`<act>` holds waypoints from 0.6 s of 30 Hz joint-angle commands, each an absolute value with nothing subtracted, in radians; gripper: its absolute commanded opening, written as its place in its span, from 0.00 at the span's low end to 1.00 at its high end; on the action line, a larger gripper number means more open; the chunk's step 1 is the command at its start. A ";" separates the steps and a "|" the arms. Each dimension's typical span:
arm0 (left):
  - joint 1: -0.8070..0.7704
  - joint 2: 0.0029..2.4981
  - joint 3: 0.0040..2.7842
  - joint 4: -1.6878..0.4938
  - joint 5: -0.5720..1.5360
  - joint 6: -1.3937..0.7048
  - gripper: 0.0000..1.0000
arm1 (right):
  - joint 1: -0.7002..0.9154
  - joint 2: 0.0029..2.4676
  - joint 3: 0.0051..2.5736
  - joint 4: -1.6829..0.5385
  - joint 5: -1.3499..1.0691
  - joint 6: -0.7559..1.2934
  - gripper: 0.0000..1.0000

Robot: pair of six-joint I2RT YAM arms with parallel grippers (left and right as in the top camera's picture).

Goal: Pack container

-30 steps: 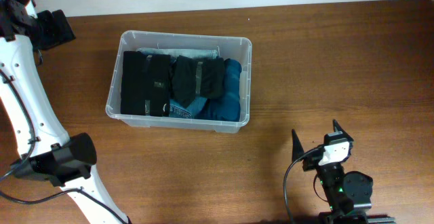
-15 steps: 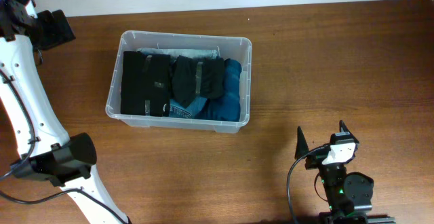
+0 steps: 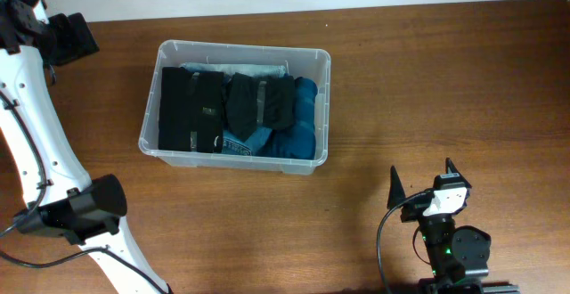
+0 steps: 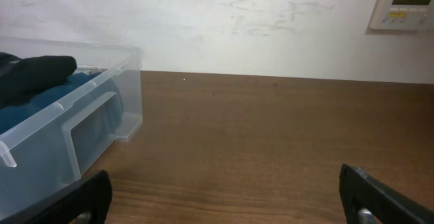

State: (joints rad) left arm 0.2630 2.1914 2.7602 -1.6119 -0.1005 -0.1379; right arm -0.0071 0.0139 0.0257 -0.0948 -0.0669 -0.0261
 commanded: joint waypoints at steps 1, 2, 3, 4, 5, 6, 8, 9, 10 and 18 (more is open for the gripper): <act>0.263 2.162 2.763 -1.614 -0.094 -0.129 0.99 | -0.014 0.004 0.013 -0.089 -0.047 -0.017 0.98; 0.263 2.162 2.763 -1.618 -0.094 -0.129 0.99 | -0.014 0.004 0.013 -0.089 -0.047 -0.017 0.98; 0.263 2.162 2.763 -1.626 -0.093 -0.129 0.99 | -0.014 0.004 0.013 -0.089 -0.047 -0.017 0.98; 0.260 2.162 2.763 -1.640 -0.093 -0.129 0.99 | -0.014 0.004 0.013 -0.089 -0.047 -0.017 0.98; 0.257 2.161 2.763 -1.650 -0.094 -0.129 1.00 | -0.014 0.004 0.013 -0.089 -0.047 -0.018 0.98; 0.257 2.153 2.763 -1.652 -0.092 -0.130 0.99 | -0.014 0.004 0.013 -0.089 -0.047 -0.017 0.98; 0.253 2.126 2.760 -1.634 -0.063 -0.130 0.99 | -0.014 0.004 0.013 -0.089 -0.047 -0.017 0.99; 0.252 2.107 2.751 -1.614 -0.049 -0.130 0.99 | -0.014 0.004 0.013 -0.089 -0.047 -0.017 0.98; 0.250 2.061 2.710 -1.565 -0.027 -0.130 0.99 | -0.014 0.004 0.013 -0.089 -0.047 -0.017 0.98; 0.224 1.718 2.186 -1.104 0.049 -0.129 1.00 | -0.014 0.004 0.013 -0.089 -0.047 -0.017 0.98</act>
